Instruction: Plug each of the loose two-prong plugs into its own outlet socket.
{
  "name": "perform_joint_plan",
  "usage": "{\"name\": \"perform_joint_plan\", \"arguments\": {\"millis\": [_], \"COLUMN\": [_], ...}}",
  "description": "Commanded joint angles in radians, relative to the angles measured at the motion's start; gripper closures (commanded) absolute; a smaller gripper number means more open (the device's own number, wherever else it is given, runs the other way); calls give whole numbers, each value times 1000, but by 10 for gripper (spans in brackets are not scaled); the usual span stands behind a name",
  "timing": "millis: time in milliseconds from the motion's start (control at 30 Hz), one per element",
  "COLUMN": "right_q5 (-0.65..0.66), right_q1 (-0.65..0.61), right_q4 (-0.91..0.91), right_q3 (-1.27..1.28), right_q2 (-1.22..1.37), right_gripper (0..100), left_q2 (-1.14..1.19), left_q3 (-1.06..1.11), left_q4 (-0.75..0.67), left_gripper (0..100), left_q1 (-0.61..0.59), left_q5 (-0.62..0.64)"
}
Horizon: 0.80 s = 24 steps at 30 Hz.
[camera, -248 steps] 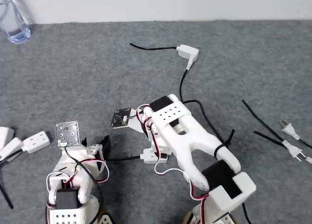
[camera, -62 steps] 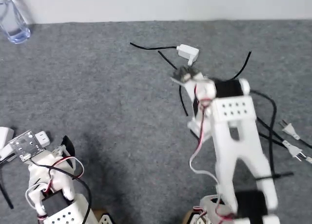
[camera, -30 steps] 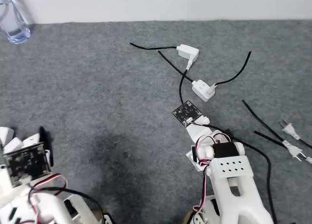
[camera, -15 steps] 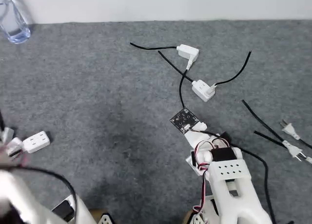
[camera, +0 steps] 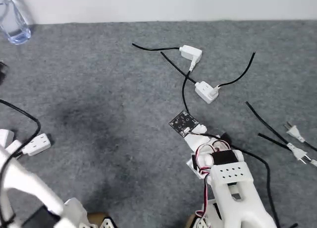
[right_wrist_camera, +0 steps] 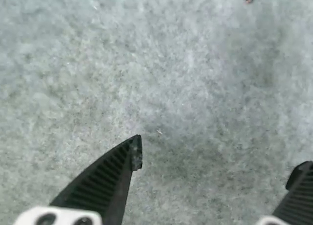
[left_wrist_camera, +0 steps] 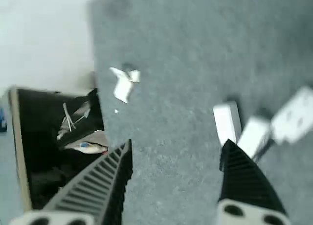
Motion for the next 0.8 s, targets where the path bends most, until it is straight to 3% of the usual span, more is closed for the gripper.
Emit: {"name": "perform_joint_plan", "arguments": {"millis": [0,333,767], "right_q5": [15,32,55], "right_q1": [-10,-13,-12], "right_q4": [-22,-24,-48], "right_q3": [11,11,23], "right_q2": [-16,-16,-16], "right_gripper": [560,560,560], "left_q2": [101,359,459], "left_q3": [-12,59,295], "left_q4": [8,121,-98], "left_gripper": [730,729,728], "left_q1": [-8,81,143], "left_q5": [-172,-170,-213]}}
